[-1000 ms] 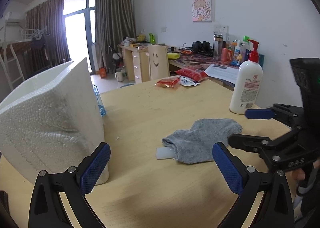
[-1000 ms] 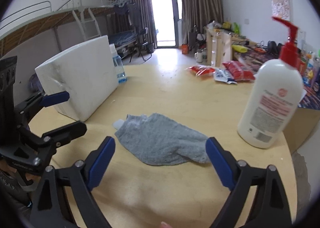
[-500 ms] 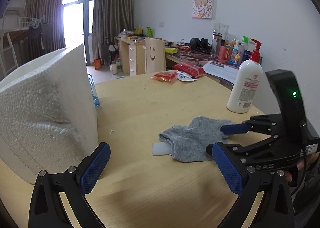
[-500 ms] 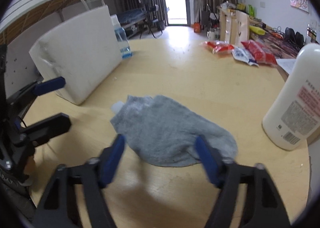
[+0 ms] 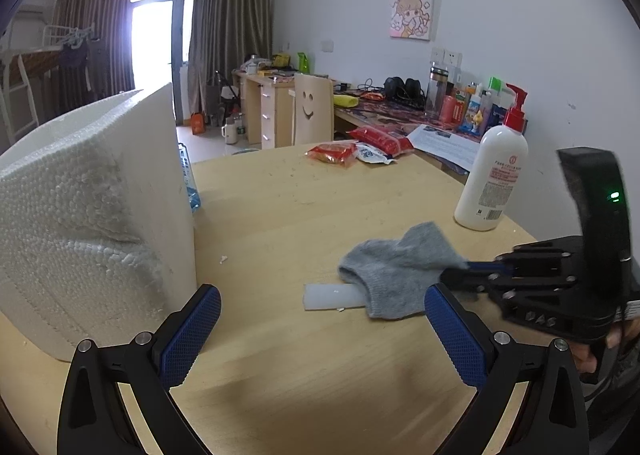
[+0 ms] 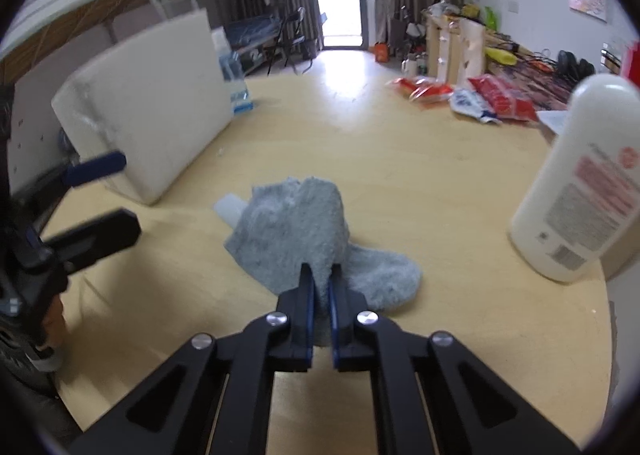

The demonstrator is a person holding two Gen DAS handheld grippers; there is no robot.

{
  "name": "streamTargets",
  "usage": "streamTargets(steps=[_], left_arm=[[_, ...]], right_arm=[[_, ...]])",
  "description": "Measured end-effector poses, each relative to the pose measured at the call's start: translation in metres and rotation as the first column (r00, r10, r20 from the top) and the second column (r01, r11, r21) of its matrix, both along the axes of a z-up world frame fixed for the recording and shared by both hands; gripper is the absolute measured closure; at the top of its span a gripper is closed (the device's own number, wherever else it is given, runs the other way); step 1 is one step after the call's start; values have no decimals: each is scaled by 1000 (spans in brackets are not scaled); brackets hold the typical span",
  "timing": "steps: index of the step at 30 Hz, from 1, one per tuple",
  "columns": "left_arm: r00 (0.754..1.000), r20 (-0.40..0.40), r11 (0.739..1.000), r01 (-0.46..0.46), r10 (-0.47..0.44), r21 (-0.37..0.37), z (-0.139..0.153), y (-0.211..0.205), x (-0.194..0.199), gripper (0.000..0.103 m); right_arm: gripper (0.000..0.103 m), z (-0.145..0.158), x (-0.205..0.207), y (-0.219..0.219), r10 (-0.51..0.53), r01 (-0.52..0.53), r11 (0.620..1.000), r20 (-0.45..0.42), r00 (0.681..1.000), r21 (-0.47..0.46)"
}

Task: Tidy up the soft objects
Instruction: 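Lift the sock with the right tool while the left tool grasps the white foam strip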

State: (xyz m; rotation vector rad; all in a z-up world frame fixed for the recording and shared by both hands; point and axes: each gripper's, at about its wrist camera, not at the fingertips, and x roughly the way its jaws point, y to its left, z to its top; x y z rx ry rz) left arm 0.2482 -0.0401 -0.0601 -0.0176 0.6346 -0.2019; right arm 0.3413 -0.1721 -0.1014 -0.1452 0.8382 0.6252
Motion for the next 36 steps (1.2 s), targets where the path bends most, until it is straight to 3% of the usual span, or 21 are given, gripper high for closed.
streamTargets(steps=[4, 9, 15, 23, 27, 31, 36], left_arm=[[1000, -13, 1000, 2, -2, -8, 0, -3, 2, 1], [1000, -20, 999, 15, -14, 39, -1, -15, 5, 1], [989, -38, 987, 147, -145, 59, 0, -26, 14, 2], [940, -125, 944, 326, -318, 47, -15, -27, 38, 9], [928, -140, 928, 359, -345, 95, -21, -29, 53, 13], [902, -175, 894, 421, -395, 152, -34, -35, 64, 23], [877, -225, 879, 459, -425, 130, -46, -36, 77, 37]], right_arm=[[95, 11, -8, -14, -35, 34, 999, 26, 999, 32], [95, 17, -20, -35, -78, 75, 995, 39, 996, 69], [95, 21, -31, -53, -120, 114, 988, 51, 992, 99], [95, 23, -42, -63, -159, 150, 980, 63, 985, 127], [94, 23, -45, -67, -168, 158, 977, 63, 984, 144], [95, 21, -46, -66, -164, 155, 977, 53, 985, 144], [94, 19, -49, -66, -150, 142, 980, 51, 987, 143]])
